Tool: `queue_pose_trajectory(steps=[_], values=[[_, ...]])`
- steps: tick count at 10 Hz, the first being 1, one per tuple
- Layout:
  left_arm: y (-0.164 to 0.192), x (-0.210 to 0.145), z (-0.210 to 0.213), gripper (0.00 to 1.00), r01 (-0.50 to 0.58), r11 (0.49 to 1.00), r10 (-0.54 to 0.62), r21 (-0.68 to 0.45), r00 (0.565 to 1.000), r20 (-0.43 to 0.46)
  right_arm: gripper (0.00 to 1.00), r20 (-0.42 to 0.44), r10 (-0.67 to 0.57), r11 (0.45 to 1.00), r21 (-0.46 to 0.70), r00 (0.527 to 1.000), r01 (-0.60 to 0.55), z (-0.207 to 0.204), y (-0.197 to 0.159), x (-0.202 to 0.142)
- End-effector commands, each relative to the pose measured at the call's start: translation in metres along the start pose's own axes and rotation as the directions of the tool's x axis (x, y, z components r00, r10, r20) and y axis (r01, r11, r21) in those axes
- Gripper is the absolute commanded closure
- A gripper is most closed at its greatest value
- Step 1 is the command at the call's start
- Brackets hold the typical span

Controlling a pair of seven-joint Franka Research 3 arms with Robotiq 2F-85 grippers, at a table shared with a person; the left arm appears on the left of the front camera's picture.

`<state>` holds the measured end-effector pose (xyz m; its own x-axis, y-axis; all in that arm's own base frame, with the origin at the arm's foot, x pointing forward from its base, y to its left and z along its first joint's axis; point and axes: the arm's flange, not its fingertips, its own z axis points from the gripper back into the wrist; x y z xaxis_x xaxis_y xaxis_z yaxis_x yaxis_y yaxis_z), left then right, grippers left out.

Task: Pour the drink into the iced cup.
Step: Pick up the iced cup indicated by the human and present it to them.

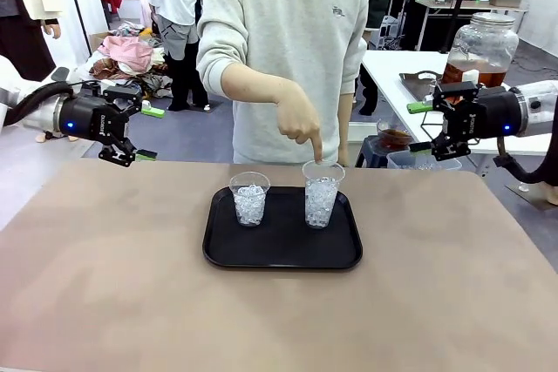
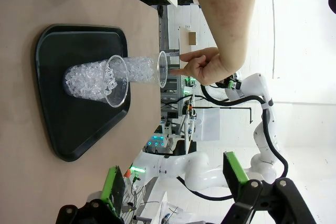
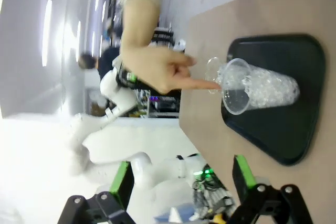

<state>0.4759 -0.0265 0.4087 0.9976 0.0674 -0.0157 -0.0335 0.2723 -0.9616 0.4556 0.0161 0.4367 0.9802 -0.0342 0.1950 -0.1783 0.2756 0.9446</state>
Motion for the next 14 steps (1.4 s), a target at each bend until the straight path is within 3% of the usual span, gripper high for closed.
queue_pose_trajectory(steps=[1,4,5,6,7,11,14], values=[[0.0,-0.001,0.001,0.0,-0.001,1.0,0.001,-0.002,1.0,0.001,0.0,-0.021,0.271,0.961,0.061,0.962,-0.269,0.002,-0.005,-0.001],[0.0,-0.001,0.001,0.0,-0.001,1.0,0.001,-0.002,1.0,0.001,0.0,-0.079,0.448,0.891,0.119,0.89,-0.438,0.001,-0.006,0.002],[0.0,-0.001,0.001,0.0,-0.001,1.0,0.001,-0.002,1.0,0.001,0.0,-0.102,0.432,0.899,0.125,0.896,-0.419,0.0,-0.005,0.002],[0.0,-0.001,0.001,0.0,-0.001,1.0,0.001,-0.002,1.0,0.001,0.0,-0.118,0.322,0.947,0.044,0.939,-0.319,0.001,-0.004,0.002],[0.0,-0.001,0.001,0.0,-0.001,1.0,0.001,-0.002,1.0,0.001,0.0,-0.075,0.425,0.903,0.098,0.902,-0.418,-0.007,-0.002,-0.005],[0.0,-0.001,0.001,0.0,-0.001,1.0,0.001,-0.002,1.0,0.001,0.0,-0.09,0.407,0.912,0.09,0.909,-0.4,-0.005,-0.005,-0.004],[0.0,-0.001,0.001,0.0,-0.001,1.0,0.001,-0.002,1.0,0.001,0.0,-0.03,0.691,0.72,0.105,0.722,-0.686,-0.015,-0.026,-0.002]])
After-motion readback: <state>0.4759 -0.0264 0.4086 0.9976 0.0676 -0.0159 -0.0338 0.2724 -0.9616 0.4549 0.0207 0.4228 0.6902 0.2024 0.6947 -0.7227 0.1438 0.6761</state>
